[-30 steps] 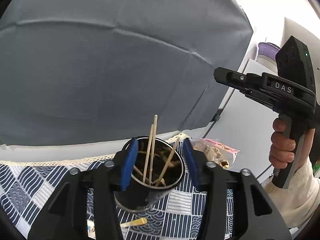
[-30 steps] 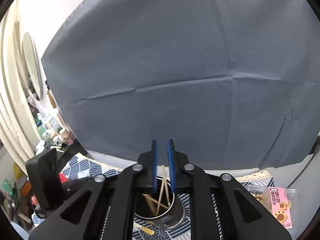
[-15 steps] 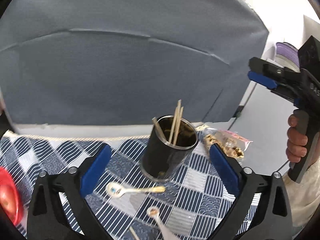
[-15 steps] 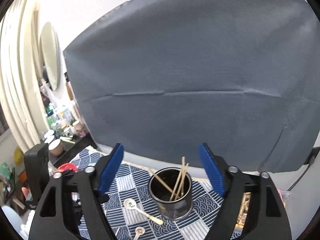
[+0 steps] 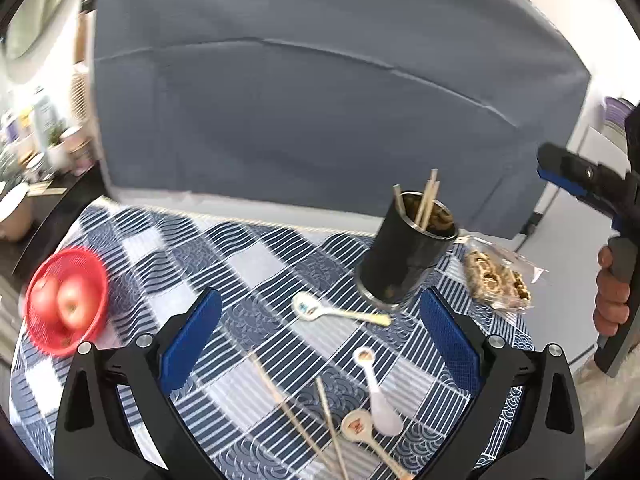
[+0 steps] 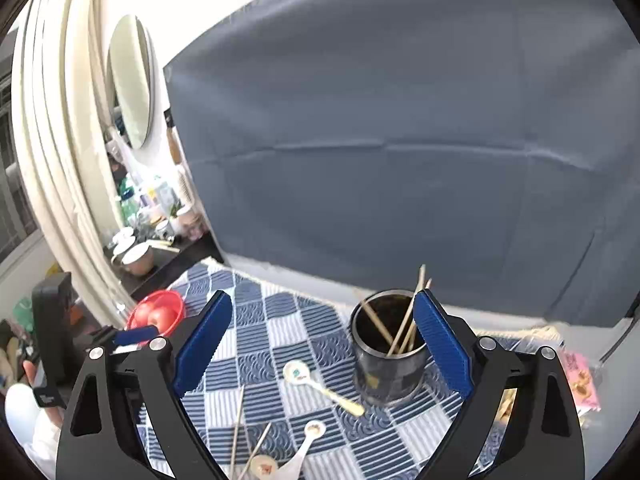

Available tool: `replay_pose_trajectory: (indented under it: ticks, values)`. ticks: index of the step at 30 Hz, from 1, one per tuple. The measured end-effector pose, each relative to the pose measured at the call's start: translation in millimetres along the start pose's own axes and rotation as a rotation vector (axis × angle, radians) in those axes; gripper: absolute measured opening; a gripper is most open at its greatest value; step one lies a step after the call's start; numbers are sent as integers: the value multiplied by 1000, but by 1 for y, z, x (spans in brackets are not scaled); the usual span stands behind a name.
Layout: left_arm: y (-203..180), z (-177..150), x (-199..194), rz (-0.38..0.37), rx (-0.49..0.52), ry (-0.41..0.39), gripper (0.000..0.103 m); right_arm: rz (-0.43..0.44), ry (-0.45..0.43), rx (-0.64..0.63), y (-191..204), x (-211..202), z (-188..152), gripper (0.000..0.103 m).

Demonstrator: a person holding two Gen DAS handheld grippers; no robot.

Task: Organize utensils
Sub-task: 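Withdraw both tools from the cup and move over the remaining chopsticks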

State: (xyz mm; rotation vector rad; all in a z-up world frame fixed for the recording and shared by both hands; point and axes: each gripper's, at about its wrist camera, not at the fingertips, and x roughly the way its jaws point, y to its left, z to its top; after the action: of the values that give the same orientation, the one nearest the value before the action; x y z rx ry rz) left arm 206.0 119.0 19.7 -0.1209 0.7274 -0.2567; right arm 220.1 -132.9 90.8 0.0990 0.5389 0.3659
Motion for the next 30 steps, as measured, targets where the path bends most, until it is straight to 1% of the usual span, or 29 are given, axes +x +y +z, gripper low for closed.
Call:
replay_pose_trajectory:
  ticks: [1, 5, 8, 11, 15, 17, 18, 19, 20, 22, 24, 27, 30]
  values:
    - [3, -3, -2, 9, -10, 7, 97, 8, 8, -1, 2, 2, -4, 88]
    - [18, -17, -8, 94, -41, 43, 97, 23, 60, -18, 13, 15, -26, 88]
    - [29, -26, -9, 119, -66, 80, 97, 26, 107, -26, 24, 28, -43, 88]
    - [40, -33, -7, 167, -65, 99, 97, 30, 162, -36, 34, 44, -58, 88]
    - [56, -37, 4, 167, -69, 137, 97, 16, 223, -41, 44, 64, -78, 88]
    - [65, -38, 16, 144, -74, 177, 97, 0, 259, -43, 49, 75, -91, 88]
    - [70, -39, 23, 127, -78, 209, 97, -5, 273, -44, 50, 78, -95, 88]
    - [73, -40, 31, 116, -70, 248, 97, -19, 294, -46, 53, 84, -102, 88]
    - [74, -40, 36, 117, -57, 269, 97, -27, 308, -52, 54, 88, -107, 88]
    - [75, -42, 45, 122, -16, 292, 97, -49, 338, -66, 59, 97, -119, 88]
    - [77, -44, 57, 99, 10, 330, 97, -66, 363, -66, 62, 104, -129, 88]
    - [81, -48, 76, 86, 17, 376, 97, -91, 407, -58, 66, 116, -147, 88]
    - [86, -53, 95, 59, 9, 408, 97, -95, 441, -53, 70, 127, -160, 88]
